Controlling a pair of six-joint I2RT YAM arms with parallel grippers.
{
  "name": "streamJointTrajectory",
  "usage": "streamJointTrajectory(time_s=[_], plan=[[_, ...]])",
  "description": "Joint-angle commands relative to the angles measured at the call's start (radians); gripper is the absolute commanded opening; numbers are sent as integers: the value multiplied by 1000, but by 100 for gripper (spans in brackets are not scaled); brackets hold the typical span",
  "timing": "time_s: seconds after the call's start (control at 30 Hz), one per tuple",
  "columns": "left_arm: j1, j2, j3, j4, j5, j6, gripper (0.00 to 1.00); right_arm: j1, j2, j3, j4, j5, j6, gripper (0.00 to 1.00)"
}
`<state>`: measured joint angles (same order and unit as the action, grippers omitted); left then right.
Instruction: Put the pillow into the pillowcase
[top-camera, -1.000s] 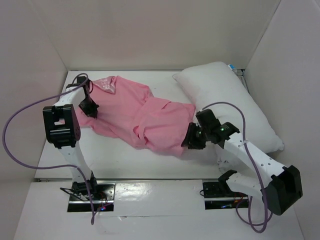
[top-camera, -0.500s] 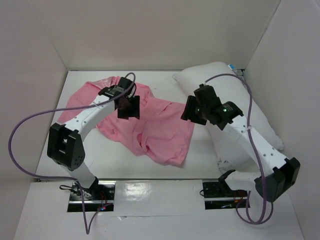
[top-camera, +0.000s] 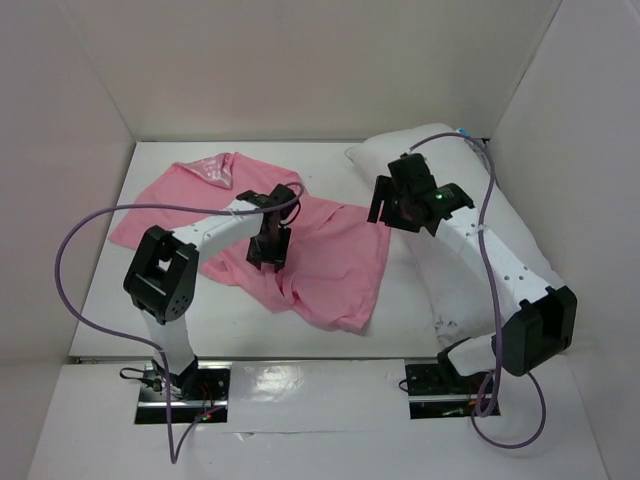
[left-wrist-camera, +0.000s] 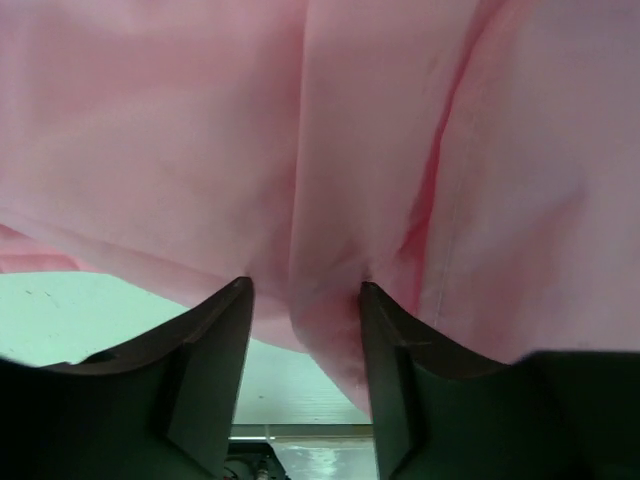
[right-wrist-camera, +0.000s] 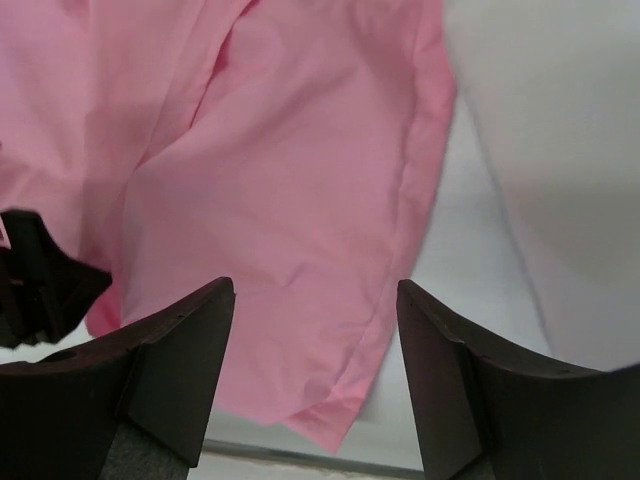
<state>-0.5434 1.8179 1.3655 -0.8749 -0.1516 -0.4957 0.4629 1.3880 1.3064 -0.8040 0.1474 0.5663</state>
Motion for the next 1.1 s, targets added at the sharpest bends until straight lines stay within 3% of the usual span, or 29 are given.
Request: streamJointTrajectory(time_s=[0.0,0.03,0.07,0.17,0.33,0.63,0.67,0.7,0.73,0.77,0.87,0.97,1.07], plan=[[-3,21,-16,-15,23,23,57,-58,-23,86,19,34,-58,75],[-3,30,-16,-15,23,23,46,-82,-23,100,8,34,-81,76],[-3,31,-16,-15,12,23,25,-93,5,119,8,53,-95,80],[8,21,44,-61,-20,5,0,-104,95,229,-40,154,-150,83],[40,-26,174,-93,-8,5,0,-113,335,438,-107,357,-192,97],[72,-45,290,-127,60,5,0,-203,703,680,-112,518,-145,99],[72,-55,302,-137,60,-4,0,-214,723,680,-95,500,-144,95],[72,-55,302,-138,60,-4,0,-225,749,680,-80,435,-144,82],[83,-69,302,-138,60,-13,0,-236,758,680,-49,382,-161,52],[83,-89,302,-138,60,-14,0,-245,758,680,-49,335,-178,1],[94,-120,259,-128,49,-24,0,-233,683,609,12,259,-180,0],[105,-164,184,-128,14,-24,0,-221,449,425,166,123,-198,0],[114,-198,87,-105,-51,-24,0,-202,295,320,157,95,-198,0]])
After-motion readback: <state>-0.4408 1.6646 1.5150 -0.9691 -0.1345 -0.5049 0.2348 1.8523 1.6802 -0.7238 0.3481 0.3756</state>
